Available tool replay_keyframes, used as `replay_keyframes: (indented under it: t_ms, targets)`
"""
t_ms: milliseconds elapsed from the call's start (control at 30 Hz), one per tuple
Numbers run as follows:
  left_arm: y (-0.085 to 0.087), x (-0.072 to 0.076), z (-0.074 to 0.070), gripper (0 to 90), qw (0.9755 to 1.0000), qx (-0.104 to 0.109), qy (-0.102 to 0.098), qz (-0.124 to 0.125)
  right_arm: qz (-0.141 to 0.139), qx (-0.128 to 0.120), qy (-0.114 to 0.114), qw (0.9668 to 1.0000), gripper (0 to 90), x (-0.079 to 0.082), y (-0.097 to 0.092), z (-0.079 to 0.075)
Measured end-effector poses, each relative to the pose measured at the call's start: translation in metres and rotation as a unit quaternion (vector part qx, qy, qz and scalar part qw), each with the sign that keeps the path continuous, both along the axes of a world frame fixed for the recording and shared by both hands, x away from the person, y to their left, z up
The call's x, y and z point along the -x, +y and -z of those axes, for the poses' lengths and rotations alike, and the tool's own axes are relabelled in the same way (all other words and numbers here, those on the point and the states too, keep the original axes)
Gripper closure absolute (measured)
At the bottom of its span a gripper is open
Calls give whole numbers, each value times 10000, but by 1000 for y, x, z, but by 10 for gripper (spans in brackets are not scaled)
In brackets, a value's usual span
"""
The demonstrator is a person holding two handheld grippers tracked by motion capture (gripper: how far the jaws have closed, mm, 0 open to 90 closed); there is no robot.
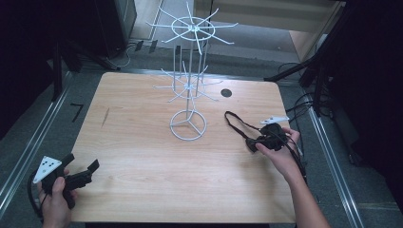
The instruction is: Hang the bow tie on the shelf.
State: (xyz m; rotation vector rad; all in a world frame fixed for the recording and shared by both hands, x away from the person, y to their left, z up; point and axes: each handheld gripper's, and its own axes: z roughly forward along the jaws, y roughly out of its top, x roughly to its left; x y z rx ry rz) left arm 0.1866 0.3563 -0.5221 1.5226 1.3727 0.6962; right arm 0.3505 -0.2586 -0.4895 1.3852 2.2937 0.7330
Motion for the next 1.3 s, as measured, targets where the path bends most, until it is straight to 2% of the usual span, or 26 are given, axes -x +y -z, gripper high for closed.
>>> replay_keyframes:
  t_ms: [167, 267, 367, 467, 567, 600, 667, 833, 933, 967, 1067, 1100, 1200, 1233, 1300]
  targets:
    - [0, 0, 0, 10, 10000, 12, 11, 3, -148, 170, 173, 9996, 203, -18, 9, -4]
    - [0, 0, 0, 10, 10000, 16, 12, 7, -145, 179, 241, 9994, 202, -23, 12, -5]
    - [0, 0, 0, 10, 10000, 17, 15, 10, -173, 296, 337, 9988, 198, -31, 16, -3]
    - [1, 0, 0, 10, 10000, 32, 18, 11, -207, 460, 542, 9973, 192, -44, 22, 1]
    - [1, 0, 0, 10, 10000, 24, 24, 19, -282, 514, 573, 9966, 199, -49, 23, 4]
    - [1, 0, 0, 10, 10000, 22, 22, 19, -259, 569, 742, 9953, 197, -55, 25, 7]
    - [1, 0, 0, 10, 10000, 27, 20, 21, -329, 771, 849, 9929, 208, -60, 27, 11]
    - [1, 0, 0, 10, 10000, 28, 25, 25, -399, 830, 1083, 9898, 233, -66, 30, 16]
    - [1, 0, 0, 10, 10000, 25, 22, 28, -478, 884, 1256, 9870, 282, -70, 31, 18]
    - [1, 0, 0, 10, 10000, 25, 23, 27, -493, 862, 1283, 9868, 307, -71, 31, 18]
    - [1, 0, 0, 10, 10000, 37, 29, 21, -565, 854, 1243, 9869, 464, -73, 32, 18]
    - [1, 0, 0, 10, 10000, 34, 33, 21, -565, 854, 1243, 9869, 464, -73, 32, 18]
    - [1, 0, 0, 10, 10000, 32, 32, 18, -616, 661, 1449, 9853, 531, -75, 29, 19]
    - [1, 0, 0, 10, 10000, 32, 32, 18, -616, 661, 1449, 9853, 531, -75, 29, 19]
    - [1, 0, 0, 10, 10000, 31, 36, 17, -623, 570, 1531, 9846, 595, -77, 26, 19]
